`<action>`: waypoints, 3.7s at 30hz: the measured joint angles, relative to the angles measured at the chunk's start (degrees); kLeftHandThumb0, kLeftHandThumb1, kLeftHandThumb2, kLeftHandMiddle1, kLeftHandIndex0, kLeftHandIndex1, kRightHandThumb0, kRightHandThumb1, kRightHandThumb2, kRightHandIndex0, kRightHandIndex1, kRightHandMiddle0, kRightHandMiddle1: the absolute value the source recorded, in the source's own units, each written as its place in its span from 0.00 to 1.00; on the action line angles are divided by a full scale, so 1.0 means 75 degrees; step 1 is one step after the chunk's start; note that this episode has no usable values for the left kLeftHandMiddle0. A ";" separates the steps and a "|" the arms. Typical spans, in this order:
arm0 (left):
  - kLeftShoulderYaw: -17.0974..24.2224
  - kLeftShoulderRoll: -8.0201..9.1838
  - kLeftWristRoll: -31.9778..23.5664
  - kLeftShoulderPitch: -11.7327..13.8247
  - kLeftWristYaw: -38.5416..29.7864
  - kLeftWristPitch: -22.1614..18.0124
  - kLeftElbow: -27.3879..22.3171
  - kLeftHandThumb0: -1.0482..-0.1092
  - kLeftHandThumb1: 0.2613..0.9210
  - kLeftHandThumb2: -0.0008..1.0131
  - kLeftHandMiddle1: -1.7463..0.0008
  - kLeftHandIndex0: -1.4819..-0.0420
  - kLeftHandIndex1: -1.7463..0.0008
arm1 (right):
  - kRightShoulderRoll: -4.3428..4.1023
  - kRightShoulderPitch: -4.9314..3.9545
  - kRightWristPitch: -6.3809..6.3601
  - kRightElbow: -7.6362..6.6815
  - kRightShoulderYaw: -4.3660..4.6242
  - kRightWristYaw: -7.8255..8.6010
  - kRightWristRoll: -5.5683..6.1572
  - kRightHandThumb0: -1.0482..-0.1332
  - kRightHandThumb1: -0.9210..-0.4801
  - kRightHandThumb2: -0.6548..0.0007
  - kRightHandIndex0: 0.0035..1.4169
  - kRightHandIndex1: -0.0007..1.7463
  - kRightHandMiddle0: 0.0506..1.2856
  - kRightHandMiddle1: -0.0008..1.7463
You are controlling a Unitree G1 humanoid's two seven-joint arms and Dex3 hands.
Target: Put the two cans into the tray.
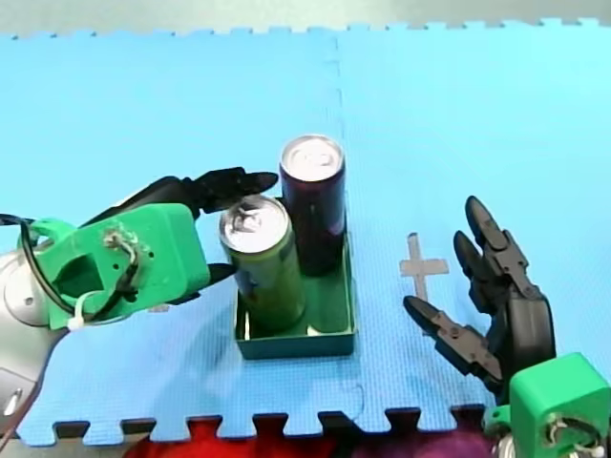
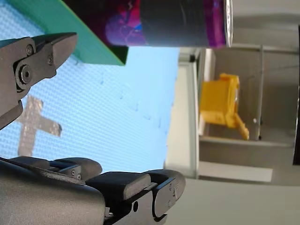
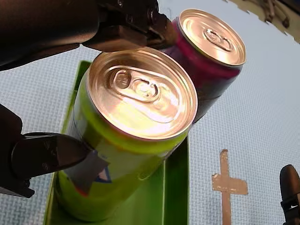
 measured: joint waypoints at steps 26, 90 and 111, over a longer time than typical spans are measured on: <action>0.0067 -0.0063 0.0026 -0.0009 0.0104 -0.0395 0.0191 0.00 1.00 0.65 0.94 0.88 1.00 | -0.0032 0.0043 -0.0031 -0.0053 -0.0008 0.0003 -0.0008 0.20 0.34 1.00 0.24 0.00 0.23 0.00; 0.1800 -0.0463 -0.0877 0.0597 0.2159 -0.3521 0.3233 0.00 1.00 0.40 0.95 0.89 0.99 | -0.0847 -0.0591 -0.0064 -0.0011 -0.0233 -0.0195 -0.0425 0.08 0.19 0.99 0.25 0.01 0.23 0.00; 0.3589 -0.1767 -0.5060 -0.0226 -0.0673 -0.2715 0.5890 0.00 1.00 0.39 1.00 0.90 1.00 | -0.0873 -0.0592 -0.0050 0.0002 -0.0132 -0.0218 -0.0560 0.06 0.13 0.99 0.27 0.00 0.24 0.00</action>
